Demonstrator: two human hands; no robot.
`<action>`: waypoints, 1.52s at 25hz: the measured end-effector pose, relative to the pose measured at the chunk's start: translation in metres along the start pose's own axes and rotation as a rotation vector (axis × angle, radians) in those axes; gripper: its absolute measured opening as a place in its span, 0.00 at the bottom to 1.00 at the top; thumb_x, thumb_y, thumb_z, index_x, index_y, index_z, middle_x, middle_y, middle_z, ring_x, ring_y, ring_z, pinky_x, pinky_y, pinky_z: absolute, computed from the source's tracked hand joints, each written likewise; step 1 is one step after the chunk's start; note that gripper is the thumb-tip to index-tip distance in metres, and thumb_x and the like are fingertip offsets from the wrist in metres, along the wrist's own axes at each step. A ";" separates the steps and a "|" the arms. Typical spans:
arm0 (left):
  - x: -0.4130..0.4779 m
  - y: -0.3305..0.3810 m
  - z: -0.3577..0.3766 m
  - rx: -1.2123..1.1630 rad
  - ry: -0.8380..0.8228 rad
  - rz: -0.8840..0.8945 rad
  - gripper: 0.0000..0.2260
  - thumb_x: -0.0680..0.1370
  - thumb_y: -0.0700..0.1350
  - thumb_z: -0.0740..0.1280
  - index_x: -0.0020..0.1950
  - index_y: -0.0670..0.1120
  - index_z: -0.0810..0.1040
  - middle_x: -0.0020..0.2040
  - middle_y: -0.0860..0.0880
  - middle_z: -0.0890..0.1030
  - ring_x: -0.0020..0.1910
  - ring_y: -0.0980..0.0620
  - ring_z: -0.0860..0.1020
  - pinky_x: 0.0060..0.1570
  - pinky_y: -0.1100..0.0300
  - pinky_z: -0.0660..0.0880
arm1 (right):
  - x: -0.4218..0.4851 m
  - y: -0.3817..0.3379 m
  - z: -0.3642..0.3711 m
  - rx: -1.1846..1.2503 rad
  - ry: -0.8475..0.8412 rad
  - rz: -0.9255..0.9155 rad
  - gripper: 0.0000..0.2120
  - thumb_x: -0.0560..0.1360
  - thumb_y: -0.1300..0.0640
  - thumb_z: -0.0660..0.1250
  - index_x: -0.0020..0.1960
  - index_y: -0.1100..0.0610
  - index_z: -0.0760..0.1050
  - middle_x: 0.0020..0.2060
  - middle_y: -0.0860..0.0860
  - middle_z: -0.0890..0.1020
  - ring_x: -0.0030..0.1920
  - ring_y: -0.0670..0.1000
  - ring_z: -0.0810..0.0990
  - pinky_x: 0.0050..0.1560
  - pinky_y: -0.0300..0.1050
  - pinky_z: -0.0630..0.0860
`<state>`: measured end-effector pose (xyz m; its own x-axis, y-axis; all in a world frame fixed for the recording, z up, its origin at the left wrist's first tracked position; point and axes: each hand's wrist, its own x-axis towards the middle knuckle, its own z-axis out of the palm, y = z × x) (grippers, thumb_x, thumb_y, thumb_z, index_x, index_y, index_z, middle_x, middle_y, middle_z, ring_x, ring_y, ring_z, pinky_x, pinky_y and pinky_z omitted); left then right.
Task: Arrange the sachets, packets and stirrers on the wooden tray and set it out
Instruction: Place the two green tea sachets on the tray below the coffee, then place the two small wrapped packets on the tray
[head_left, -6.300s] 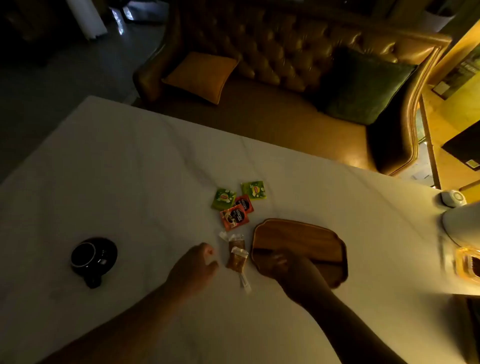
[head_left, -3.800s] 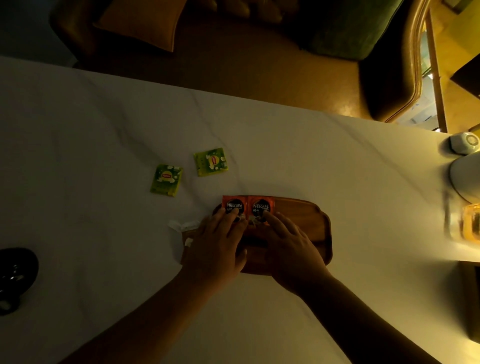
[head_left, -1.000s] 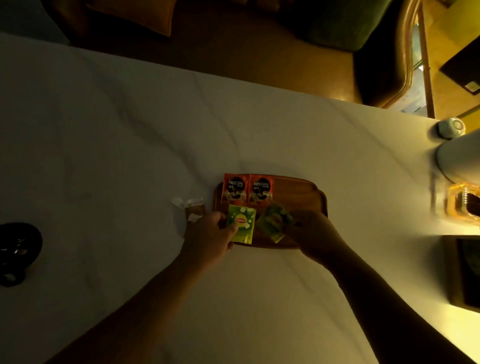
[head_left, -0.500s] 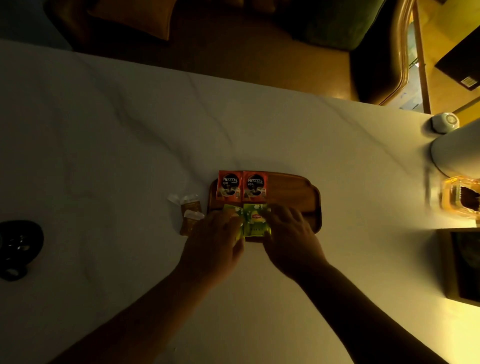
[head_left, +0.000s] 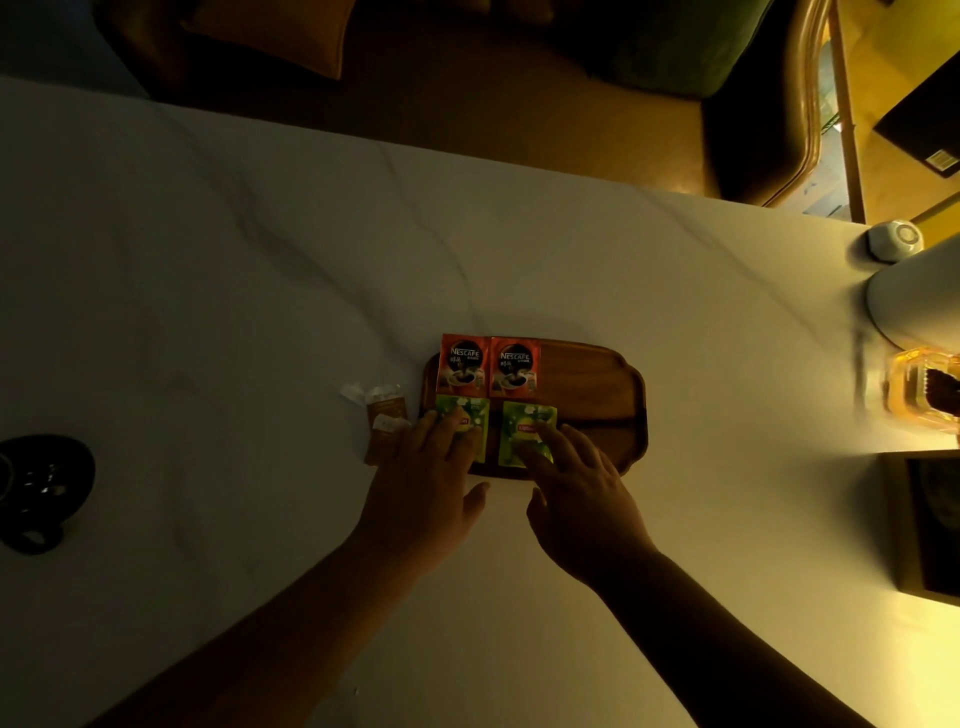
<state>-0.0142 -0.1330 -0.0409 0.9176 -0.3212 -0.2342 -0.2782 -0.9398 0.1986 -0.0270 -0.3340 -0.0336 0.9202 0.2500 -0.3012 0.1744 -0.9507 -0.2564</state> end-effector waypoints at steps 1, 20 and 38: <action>0.000 0.000 0.000 -0.004 -0.002 -0.002 0.27 0.76 0.61 0.60 0.72 0.50 0.67 0.75 0.46 0.68 0.74 0.41 0.64 0.66 0.42 0.71 | 0.001 -0.001 0.000 -0.012 -0.004 -0.006 0.28 0.77 0.50 0.65 0.75 0.45 0.62 0.77 0.53 0.63 0.76 0.61 0.57 0.71 0.63 0.61; -0.005 -0.004 -0.003 -0.042 -0.031 -0.001 0.29 0.76 0.61 0.63 0.74 0.50 0.65 0.77 0.46 0.66 0.76 0.41 0.61 0.67 0.41 0.69 | 0.004 -0.014 -0.002 -0.056 -0.082 -0.023 0.27 0.79 0.50 0.61 0.77 0.44 0.60 0.79 0.52 0.59 0.78 0.61 0.51 0.74 0.66 0.56; -0.003 -0.084 -0.022 -0.381 0.030 -0.560 0.26 0.66 0.68 0.70 0.50 0.48 0.77 0.48 0.46 0.77 0.50 0.45 0.77 0.48 0.51 0.77 | 0.150 -0.137 -0.028 0.064 -0.142 0.074 0.11 0.74 0.52 0.68 0.54 0.53 0.74 0.47 0.54 0.83 0.47 0.59 0.82 0.42 0.54 0.80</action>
<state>0.0124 -0.0508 -0.0363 0.9029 0.2110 -0.3744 0.3563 -0.8546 0.3777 0.0967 -0.1719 -0.0180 0.8699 0.2075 -0.4474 0.0808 -0.9549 -0.2857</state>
